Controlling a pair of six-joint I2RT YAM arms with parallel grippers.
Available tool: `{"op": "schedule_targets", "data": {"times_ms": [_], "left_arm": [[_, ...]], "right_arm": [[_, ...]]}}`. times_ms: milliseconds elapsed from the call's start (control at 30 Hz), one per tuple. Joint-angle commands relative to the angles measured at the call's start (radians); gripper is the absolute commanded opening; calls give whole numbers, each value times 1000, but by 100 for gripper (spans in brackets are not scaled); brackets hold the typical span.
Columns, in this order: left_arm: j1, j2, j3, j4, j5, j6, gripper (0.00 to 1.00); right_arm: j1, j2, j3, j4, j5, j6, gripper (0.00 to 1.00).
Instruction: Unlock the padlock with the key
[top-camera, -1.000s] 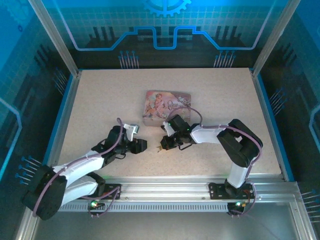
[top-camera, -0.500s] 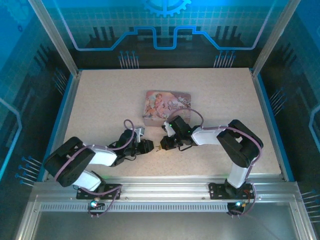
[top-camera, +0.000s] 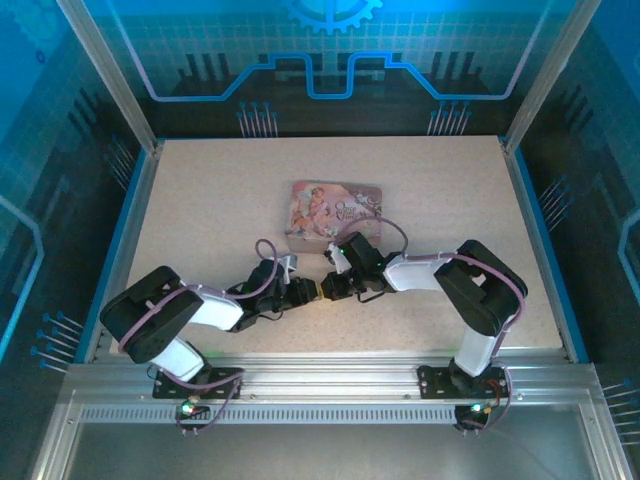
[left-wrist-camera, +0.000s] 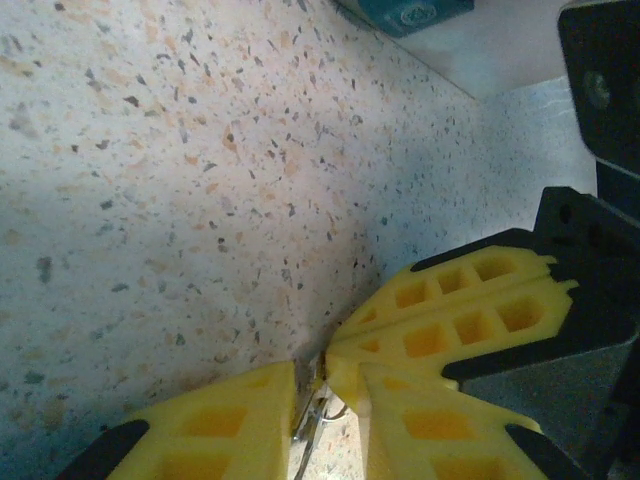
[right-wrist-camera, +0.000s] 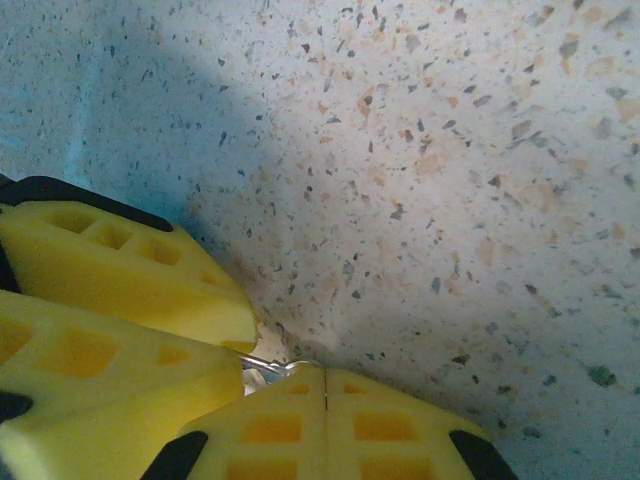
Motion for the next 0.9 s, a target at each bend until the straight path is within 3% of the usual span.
{"op": "schedule_targets", "data": {"times_ms": [0,233,367,500,633,867], "left_arm": [[-20,-11,9,-134,-9,3,26],[-20,38,14,-56,7,1,20],[-20,58,14,-20,11,5,2],[-20,19,19,-56,6,57,0],[-20,-62,57,-174,5,187,0],[-21,-258,199,-538,9,581,0]], "right_arm": [[6,-4,-31,-43,24,12,0],[13,-7,-34,-39,24,14,0],[13,-17,-43,-40,31,15,0],[10,-47,-45,-53,50,9,0],[5,-99,-41,-71,75,-4,0],[-29,-369,-35,-238,161,-132,17]]}}
